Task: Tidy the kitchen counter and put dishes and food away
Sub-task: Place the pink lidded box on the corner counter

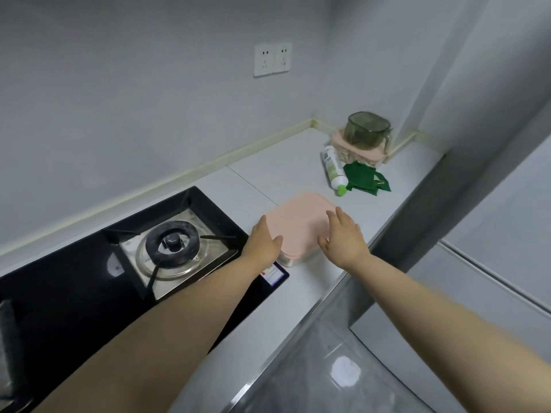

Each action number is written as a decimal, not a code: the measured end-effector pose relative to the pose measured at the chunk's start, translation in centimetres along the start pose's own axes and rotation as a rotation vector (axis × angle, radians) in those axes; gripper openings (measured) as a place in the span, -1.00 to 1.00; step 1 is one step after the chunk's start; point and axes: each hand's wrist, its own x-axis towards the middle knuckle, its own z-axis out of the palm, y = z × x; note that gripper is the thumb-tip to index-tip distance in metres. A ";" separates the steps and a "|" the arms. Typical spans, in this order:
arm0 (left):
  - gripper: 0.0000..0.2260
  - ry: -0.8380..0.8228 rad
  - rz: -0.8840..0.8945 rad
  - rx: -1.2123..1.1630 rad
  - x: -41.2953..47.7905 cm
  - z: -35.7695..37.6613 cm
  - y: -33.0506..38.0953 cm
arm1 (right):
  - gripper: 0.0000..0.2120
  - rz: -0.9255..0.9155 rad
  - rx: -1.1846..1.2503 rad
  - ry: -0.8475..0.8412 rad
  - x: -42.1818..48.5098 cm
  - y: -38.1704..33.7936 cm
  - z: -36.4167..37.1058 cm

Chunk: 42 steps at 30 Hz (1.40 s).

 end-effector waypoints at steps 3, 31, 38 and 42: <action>-0.46 0.048 -0.138 -0.068 1.9 1.9 0.2 | -0.33 0.053 0.170 -0.080 3.0 2.3 0.8; -0.87 0.478 -0.574 -0.396 4.4 7.2 0.2 | -0.91 0.522 1.263 -0.755 14.2 11.4 2.9; -0.78 0.476 -0.622 -0.449 4.7 6.7 0.3 | -0.80 0.558 1.364 -0.743 12.8 11.2 2.3; -0.79 0.481 -0.626 -0.471 4.5 6.9 0.9 | -0.81 0.494 1.400 -0.686 12.4 11.1 2.3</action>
